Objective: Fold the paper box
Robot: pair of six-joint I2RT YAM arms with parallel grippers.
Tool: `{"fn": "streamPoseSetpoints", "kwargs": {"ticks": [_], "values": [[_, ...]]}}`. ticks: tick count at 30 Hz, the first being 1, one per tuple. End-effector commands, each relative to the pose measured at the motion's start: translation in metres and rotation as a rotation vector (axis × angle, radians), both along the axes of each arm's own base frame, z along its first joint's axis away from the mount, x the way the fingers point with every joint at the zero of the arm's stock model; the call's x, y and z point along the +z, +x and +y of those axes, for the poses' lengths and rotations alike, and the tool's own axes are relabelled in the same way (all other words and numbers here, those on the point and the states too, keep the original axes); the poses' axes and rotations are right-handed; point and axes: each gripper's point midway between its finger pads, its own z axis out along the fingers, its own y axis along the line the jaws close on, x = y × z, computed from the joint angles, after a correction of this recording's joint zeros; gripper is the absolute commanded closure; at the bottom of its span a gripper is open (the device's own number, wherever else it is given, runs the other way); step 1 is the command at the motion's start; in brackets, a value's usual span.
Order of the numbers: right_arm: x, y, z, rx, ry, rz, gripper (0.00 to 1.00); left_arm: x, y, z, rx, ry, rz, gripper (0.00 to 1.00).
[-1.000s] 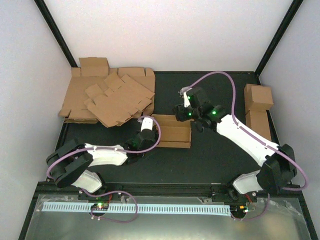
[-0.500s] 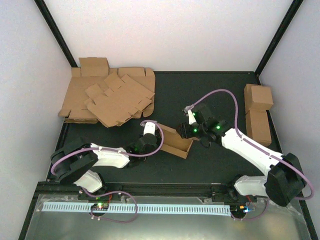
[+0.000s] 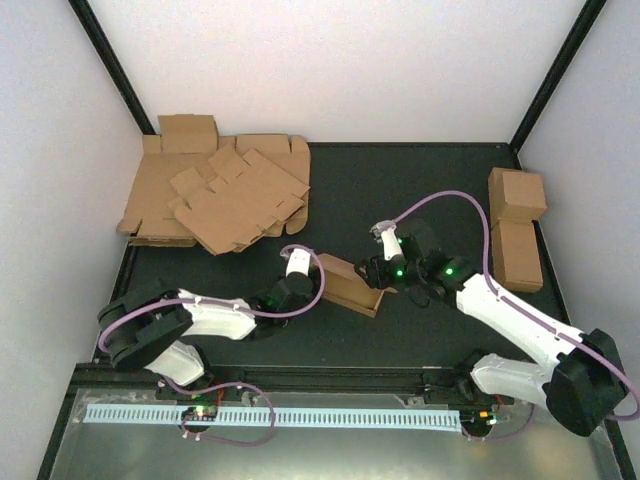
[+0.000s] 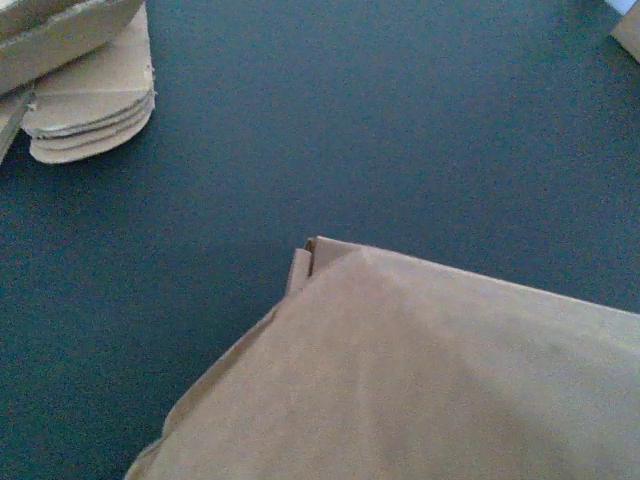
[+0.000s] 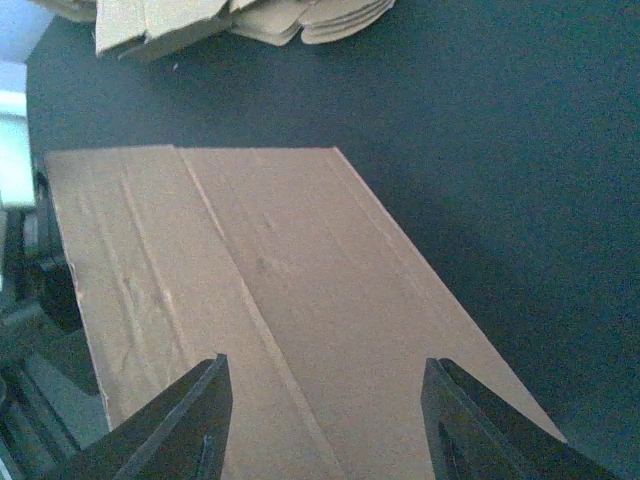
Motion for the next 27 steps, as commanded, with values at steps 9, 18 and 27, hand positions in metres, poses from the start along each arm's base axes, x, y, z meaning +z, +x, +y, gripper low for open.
{"fn": "streamPoseSetpoints", "kwargs": {"ticks": [9,18,27], "values": [[-0.015,-0.011,0.006,0.088,-0.004,0.022,0.48,-0.001,-0.037,0.005,-0.117,0.02,0.174,0.45],[-0.024,-0.013,0.008,0.115,-0.019,0.035,0.52,0.034,-0.075,0.046,-0.117,-0.049,0.254,0.21],[-0.043,-0.019,0.008,0.131,-0.026,0.065,0.54,0.09,-0.075,0.062,-0.162,-0.193,0.211,0.12]]}}
